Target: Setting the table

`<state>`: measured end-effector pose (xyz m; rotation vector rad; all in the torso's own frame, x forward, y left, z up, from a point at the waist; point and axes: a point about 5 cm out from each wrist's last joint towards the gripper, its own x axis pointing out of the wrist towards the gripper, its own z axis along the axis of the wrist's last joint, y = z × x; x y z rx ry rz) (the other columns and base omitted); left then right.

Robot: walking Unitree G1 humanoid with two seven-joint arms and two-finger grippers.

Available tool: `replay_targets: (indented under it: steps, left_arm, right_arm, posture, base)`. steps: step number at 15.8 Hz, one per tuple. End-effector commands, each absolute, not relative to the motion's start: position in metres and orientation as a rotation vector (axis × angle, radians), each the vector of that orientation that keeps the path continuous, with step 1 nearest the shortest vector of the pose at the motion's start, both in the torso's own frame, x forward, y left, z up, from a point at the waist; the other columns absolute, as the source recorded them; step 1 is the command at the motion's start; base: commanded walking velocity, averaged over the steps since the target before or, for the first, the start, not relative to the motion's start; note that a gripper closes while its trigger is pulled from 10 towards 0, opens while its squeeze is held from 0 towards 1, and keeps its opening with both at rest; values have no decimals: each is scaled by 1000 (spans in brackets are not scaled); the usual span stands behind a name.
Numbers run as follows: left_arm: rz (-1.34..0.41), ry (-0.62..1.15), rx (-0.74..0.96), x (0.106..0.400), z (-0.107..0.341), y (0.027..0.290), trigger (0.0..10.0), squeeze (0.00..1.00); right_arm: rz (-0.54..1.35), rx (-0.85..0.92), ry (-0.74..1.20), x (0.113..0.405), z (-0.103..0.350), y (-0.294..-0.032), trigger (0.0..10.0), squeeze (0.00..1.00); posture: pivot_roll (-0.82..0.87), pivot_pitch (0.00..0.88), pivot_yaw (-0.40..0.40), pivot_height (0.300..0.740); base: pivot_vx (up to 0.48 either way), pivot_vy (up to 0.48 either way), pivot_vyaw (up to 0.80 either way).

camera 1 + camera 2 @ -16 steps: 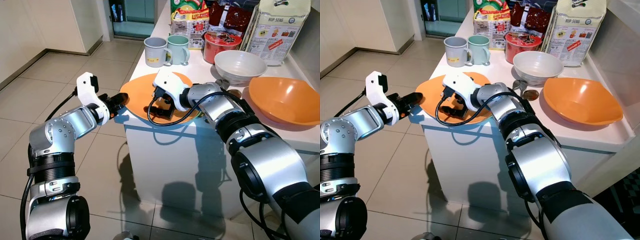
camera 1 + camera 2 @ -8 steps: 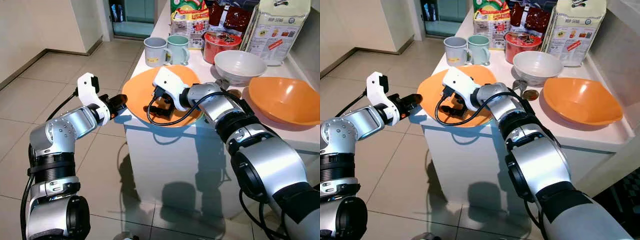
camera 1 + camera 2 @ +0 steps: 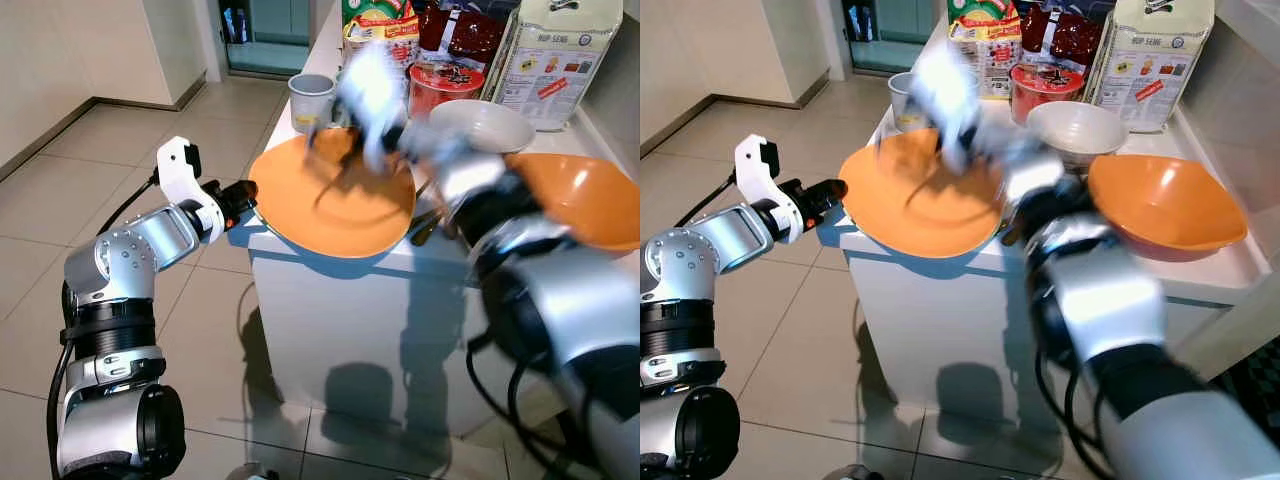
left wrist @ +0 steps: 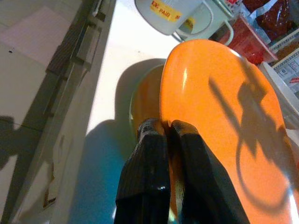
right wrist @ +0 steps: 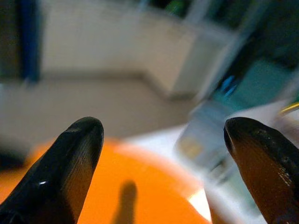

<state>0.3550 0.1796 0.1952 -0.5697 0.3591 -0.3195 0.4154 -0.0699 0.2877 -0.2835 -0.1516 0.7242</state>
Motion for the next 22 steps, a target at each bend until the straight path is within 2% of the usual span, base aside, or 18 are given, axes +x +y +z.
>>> replay_targets:
  steps: [1, 2, 5, 6, 7, 9, 15, 22]
  left_arm:
    - [-309, 331, -574, 358, 202, 179, 0, 0]
    - [-308, 316, -586, 358, 206, 178, 0, 0]
    - [-307, 306, -596, 358, 208, 175, 0, 0]
    - [-307, 305, -598, 359, 208, 175, 0, 0]
    - [-298, 299, -614, 360, 209, 175, 0, 0]
    - [-299, 285, -641, 362, 213, 174, 0, 0]
    - [-331, 251, -766, 364, 222, 169, 0, 0]
    - [-338, 192, -928, 364, 233, 176, 0, 0]
  right_arm:
    - [652, -159, -186, 418, 297, -82, 10000, 0]
    - [575, -12, -201, 421, 297, -100, 10000, 0]
    - [414, 171, -137, 424, 274, -135, 10000, 0]
    - [393, 180, -124, 424, 270, -140, 10000, 0]
    - [348, 250, -62, 421, 248, -155, 10000, 294]
    - [332, 348, -9, 416, 227, -167, 10000, 1000]
    - [399, 669, 54, 404, 205, -175, 10000, 1000]
    - [435, 762, 102, 393, 200, -173, 10000, 1000]
  posture:
    - [34, 0, 30, 740]
    - [33, 0, 27, 740]
    - [32, 0, 27, 740]
    - [32, 0, 27, 740]
    - [20, 0, 35, 740]
    - [13, 0, 35, 740]
    - [4, 0, 30, 740]
    - [11, 0, 19, 740]
  base:
    - [0, 0, 0]
    - [0, 0, 0]
    - [0, 0, 0]
    - [0, 0, 0]
    - [0, 0, 0]
    - [0, 0, 0]
    - [0, 0, 0]
    - [0, 0, 0]
